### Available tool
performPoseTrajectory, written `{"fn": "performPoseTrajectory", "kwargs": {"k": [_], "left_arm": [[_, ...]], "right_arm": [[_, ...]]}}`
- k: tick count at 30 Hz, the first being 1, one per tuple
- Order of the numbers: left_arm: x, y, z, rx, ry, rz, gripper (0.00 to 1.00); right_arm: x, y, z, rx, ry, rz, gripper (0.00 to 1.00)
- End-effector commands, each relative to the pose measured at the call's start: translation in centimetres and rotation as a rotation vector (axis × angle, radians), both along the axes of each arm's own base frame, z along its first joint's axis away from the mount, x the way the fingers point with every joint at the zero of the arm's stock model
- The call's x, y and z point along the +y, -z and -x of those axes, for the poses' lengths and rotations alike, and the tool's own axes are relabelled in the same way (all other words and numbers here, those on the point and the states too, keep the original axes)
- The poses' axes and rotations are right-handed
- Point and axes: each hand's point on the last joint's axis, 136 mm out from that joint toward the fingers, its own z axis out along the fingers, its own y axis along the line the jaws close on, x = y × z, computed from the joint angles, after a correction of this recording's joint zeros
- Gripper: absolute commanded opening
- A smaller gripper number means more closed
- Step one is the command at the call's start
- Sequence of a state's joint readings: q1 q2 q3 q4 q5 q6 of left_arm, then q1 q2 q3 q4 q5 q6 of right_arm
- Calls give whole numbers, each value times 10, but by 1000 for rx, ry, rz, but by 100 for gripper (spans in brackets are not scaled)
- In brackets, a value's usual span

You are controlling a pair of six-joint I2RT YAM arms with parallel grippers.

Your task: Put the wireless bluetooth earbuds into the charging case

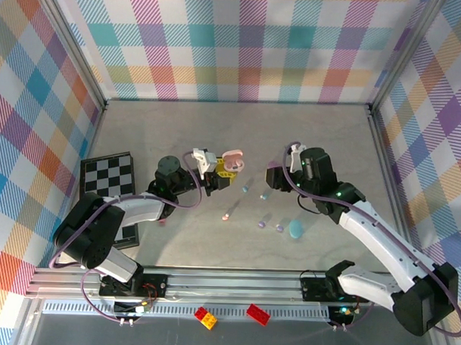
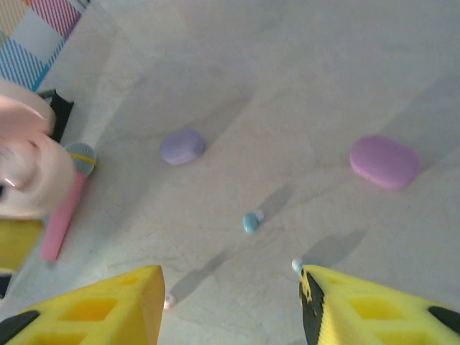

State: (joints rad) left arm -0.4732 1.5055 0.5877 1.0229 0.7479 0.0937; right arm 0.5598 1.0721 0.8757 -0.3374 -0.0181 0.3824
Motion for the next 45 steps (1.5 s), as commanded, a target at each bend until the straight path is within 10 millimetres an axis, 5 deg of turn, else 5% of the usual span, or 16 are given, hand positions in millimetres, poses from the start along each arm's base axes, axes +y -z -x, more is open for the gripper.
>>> {"fn": "performPoseTrajectory", "kwargs": {"k": [1,8,24,32,45], "left_arm": [[9,-18,-1,-46,-4,33,33],[23,-19,-10,-31,-47,34,33],[43,-26,-28,-38,-117,61,33],[53,-31,-35,-42,-149,69,33],[58,-37,-34,-51,-160,56,33]], "right_arm": [[15,6,0,69,14,-135,55],[26,55,7,225,38,-186,57],[76,119,42,399,-69,-153,59],[112,140,58,488,-172,-121,50],[145,162,55,559,-261,-95,36]]}}
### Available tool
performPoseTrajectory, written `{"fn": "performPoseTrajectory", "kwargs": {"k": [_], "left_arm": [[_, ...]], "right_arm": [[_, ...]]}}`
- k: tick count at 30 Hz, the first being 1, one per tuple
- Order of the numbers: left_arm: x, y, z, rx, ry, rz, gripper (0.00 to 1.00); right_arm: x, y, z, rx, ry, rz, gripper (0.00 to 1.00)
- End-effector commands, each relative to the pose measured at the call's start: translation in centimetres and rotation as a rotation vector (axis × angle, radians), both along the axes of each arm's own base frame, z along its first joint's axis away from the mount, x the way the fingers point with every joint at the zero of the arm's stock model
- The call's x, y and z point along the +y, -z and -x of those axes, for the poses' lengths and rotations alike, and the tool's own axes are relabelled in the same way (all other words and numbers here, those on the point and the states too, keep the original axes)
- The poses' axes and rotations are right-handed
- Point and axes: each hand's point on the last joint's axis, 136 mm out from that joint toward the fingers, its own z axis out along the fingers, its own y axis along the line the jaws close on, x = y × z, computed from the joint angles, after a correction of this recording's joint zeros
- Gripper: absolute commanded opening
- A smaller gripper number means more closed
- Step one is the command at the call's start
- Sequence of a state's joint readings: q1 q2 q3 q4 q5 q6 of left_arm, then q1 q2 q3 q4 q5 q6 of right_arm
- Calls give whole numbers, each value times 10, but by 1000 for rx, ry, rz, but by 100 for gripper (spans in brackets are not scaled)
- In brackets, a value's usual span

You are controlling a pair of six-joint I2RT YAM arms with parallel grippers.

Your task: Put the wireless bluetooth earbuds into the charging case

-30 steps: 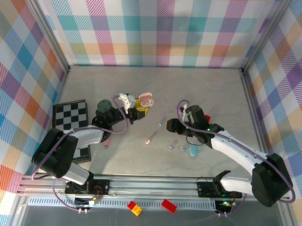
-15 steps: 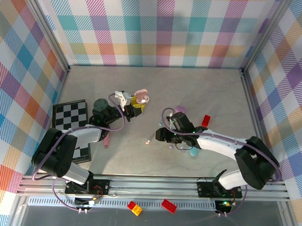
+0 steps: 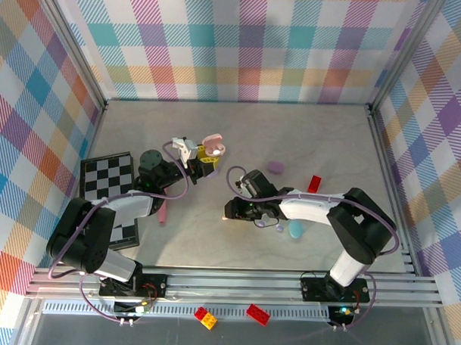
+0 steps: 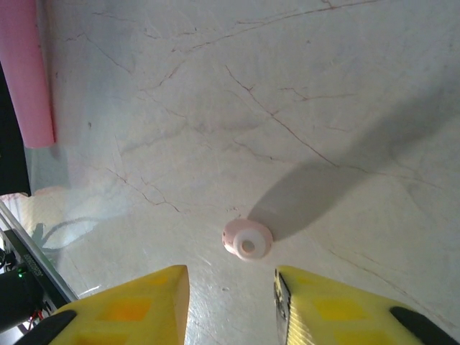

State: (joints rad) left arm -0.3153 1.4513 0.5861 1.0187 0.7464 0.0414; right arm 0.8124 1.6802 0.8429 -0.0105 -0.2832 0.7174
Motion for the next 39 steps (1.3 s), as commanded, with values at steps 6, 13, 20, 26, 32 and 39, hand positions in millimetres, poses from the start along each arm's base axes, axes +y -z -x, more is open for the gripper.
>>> {"fn": "performPoseTrajectory", "kwargs": {"k": [6,13,20,26,32,39], "left_arm": [[6,-19,3,-55,-4,5,33],[6,-20,3,-55,-5,5,33],[6,-21,4,-57,-2,5,33],[6,-22,4,-58,-3,5,33],[6,-23,6,-61,1,3,33],[6,-23,6,-63,5,1,33]], "right_arm": [[18,3,-5,3,-49,-19,28],[14,10,-7,8,-37,13,21],[3,12,-12,-3,5,50,11],[-17,3,-19,-40,75,73,7],[-61,-9,-19,-69,199,127,7],[-132,-4,-5,-21,367,246,5]]}}
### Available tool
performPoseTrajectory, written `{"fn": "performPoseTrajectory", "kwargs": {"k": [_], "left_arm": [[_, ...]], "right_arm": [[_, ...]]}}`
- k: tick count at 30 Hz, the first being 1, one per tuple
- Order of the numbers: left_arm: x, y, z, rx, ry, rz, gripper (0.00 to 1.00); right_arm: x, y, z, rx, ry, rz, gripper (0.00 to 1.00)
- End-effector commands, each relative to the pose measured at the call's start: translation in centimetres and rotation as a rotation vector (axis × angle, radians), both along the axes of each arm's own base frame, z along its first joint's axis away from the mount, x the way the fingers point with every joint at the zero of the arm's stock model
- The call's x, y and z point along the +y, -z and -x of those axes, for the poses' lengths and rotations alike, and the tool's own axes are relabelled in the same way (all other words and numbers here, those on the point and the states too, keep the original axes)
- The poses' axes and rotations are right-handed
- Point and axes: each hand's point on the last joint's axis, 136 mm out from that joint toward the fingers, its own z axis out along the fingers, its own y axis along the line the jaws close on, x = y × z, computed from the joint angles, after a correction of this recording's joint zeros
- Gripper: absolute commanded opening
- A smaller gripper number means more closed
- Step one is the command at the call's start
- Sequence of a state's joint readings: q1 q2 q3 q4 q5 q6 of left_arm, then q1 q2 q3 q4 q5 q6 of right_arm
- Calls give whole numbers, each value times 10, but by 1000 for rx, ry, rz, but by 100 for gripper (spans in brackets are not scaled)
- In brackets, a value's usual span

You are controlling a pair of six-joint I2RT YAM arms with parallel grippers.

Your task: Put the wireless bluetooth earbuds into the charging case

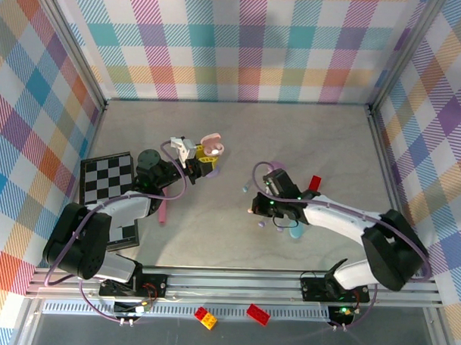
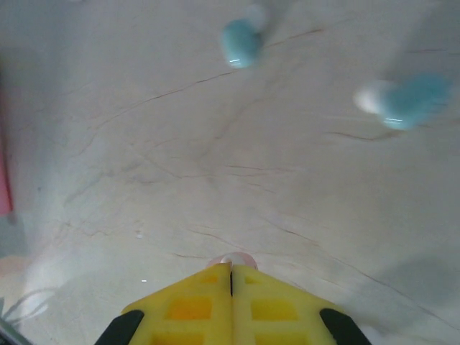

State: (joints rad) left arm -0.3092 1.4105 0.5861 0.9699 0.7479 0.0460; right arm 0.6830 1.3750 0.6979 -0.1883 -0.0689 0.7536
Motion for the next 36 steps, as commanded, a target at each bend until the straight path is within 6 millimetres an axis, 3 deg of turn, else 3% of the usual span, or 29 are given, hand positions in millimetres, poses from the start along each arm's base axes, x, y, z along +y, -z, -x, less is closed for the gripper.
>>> {"fn": "performPoseTrajectory", "kwargs": {"k": [1,6,13,20,28,36], "left_arm": [[2,-17,2,-65,11,6,33],[2,-18,4,-76,14,16,33],[3,-17,6,-71,14,17,33],[3,-15,7,-68,13,16,33],[4,-17,5,-70,6,31,33],[4,-18,3,-69,5,39,33]], "right_arm": [[-45,19,16,85,115,113,5],[-65,30,22,140,189,122,5],[-71,44,13,183,277,117,5],[-72,25,-4,69,225,124,30],[-81,6,5,31,97,221,48],[-46,22,8,123,-23,115,55]]}}
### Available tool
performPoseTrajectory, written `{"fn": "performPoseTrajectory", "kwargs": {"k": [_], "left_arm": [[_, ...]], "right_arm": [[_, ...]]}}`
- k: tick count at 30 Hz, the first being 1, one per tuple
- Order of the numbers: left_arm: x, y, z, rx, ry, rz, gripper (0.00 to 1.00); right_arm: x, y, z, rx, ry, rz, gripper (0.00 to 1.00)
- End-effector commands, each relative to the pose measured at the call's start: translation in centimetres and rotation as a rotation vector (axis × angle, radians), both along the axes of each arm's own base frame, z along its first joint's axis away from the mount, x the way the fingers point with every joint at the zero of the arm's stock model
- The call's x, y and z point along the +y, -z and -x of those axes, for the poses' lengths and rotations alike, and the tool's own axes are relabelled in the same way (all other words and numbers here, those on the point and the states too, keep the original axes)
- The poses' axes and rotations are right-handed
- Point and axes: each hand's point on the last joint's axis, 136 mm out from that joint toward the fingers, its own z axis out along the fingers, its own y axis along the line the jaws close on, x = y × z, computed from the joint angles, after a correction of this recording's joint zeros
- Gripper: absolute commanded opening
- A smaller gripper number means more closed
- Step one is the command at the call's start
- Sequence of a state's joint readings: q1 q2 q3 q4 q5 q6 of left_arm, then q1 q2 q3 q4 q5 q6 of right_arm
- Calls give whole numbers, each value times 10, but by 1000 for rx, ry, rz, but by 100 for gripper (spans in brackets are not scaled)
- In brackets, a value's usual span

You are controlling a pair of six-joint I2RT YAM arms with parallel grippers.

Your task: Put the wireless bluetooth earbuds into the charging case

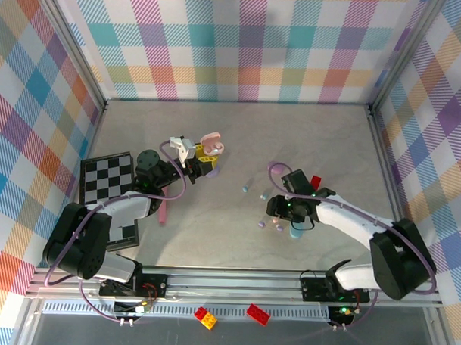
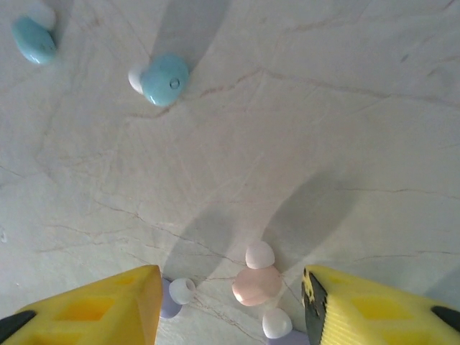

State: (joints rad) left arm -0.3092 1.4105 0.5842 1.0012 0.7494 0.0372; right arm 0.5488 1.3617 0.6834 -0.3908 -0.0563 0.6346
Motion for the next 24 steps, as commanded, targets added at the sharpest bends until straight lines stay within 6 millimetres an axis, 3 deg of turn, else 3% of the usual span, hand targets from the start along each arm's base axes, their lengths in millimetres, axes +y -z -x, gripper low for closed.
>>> {"fn": "performPoseTrajectory", "kwargs": {"k": [1,10,24], "left_arm": [[4,-12,2,-46,3,25,33],[4,-11,3,-49,-3,22,33],[3,-13,-2,-47,-1,26,33]], "right_arm": [[16,-4,-1,20,-67,-50,55],[23,11,11,104,-105,-52,57],[44,13,28,156,-121,-96,57]]}}
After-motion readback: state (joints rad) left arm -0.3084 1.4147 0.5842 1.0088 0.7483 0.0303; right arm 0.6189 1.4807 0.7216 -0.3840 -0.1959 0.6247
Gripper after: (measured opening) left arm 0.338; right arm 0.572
